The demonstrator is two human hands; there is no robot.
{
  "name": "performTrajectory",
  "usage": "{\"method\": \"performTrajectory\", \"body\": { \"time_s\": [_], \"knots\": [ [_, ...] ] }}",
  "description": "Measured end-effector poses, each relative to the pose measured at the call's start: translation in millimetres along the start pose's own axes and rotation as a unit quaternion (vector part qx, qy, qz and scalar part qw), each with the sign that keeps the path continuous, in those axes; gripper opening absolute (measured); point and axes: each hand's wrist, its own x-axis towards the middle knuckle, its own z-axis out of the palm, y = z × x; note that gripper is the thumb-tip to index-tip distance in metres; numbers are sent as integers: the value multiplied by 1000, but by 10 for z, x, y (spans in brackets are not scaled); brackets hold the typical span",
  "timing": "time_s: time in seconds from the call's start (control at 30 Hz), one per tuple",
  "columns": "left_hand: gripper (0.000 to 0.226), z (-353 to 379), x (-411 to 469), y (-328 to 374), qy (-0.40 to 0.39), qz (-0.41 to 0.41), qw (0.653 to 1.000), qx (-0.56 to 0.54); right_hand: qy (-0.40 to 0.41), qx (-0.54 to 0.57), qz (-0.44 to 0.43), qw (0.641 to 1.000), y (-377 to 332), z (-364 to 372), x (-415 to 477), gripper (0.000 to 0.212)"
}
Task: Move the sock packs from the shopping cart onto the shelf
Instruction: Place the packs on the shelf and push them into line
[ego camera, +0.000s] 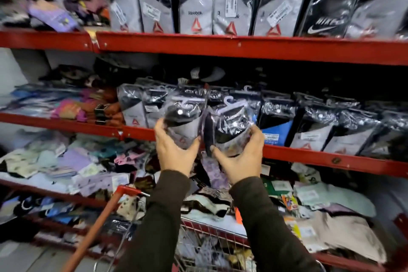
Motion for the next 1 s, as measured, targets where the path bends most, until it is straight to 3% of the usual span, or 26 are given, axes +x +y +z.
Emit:
{"method": "performTrajectory", "body": {
  "time_s": [0.33,0.57,0.77,0.87,1.0],
  "knots": [
    [88,258,693,-239,13,-22,1000,-16,55,-32,33,997,-121,735,417,91],
    [98,470,857,-443,-8,-31,999,-14,76,-56,75,993,7,1012,473,99],
    [100,531,893,-589,-33,-40,997,50,72,-120,101,985,59,1144,470,101],
    [100,524,868,-601,-59,-37,992,106,76,-181,129,972,63,1181,483,92],
    [100,507,810,-600,-53,-11,988,146,65,-178,127,974,109,1180,425,75]
  ]
}}
